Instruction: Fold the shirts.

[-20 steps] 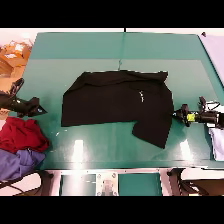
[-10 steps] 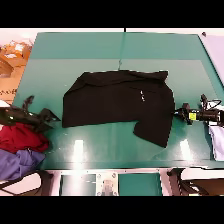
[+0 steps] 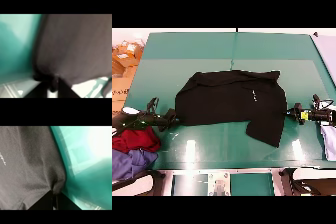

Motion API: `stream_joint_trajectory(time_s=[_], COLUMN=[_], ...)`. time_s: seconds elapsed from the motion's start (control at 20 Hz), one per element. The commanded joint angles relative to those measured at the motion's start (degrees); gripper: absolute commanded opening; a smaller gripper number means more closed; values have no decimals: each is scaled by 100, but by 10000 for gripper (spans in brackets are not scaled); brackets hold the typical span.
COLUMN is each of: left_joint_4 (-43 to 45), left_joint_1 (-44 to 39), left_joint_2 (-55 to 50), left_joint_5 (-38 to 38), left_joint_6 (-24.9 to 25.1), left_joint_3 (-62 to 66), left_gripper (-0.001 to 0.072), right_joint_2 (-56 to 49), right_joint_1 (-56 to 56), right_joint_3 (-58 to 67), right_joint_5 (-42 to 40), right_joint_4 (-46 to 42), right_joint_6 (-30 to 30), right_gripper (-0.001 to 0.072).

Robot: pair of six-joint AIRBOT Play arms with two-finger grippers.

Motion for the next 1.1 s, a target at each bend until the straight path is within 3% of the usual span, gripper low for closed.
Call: stream_joint_trajectory(time_s=[0.0, 0.05, 0.1, 0.3, 0.6, 0.8, 0.95, 1.05], left_joint_4=[-79, -79, -79, -59, -83, -98, 83, 411], left_joint_1=[-52, -52, -52, -52, -52, -52, -52, -52], left_joint_2=[-2, -2, 2, 227, 2133, 3053, 3394, 3456], left_joint_5=[87, 42, 31, -608, -1491, -1196, -994, -1082], left_joint_6=[208, 214, 289, 595, 483, 487, 503, 400], left_joint_3=[-28, -28, -26, 702, 3915, 6585, 8146, 8778], left_gripper=[22, 22, 22, 20, 21, 22, 22, 22], right_joint_2=[-17, -17, -17, 356, 3252, 5084, 5890, 6050], right_joint_1=[4, 4, 4, 17, 254, 254, 254, 254], right_joint_3=[2, 2, 4, 153, 1746, 3342, 4330, 4870], right_joint_5=[24, 83, 81, 295, 363, -1073, -2124, -2234], right_joint_4=[7, 9, 9, 96, 1585, 2214, 1893, 1478], right_joint_6=[26, 120, 328, 304, 332, 774, 778, 828], right_gripper=[31, 58, 21, 18, 19, 21, 20, 20])
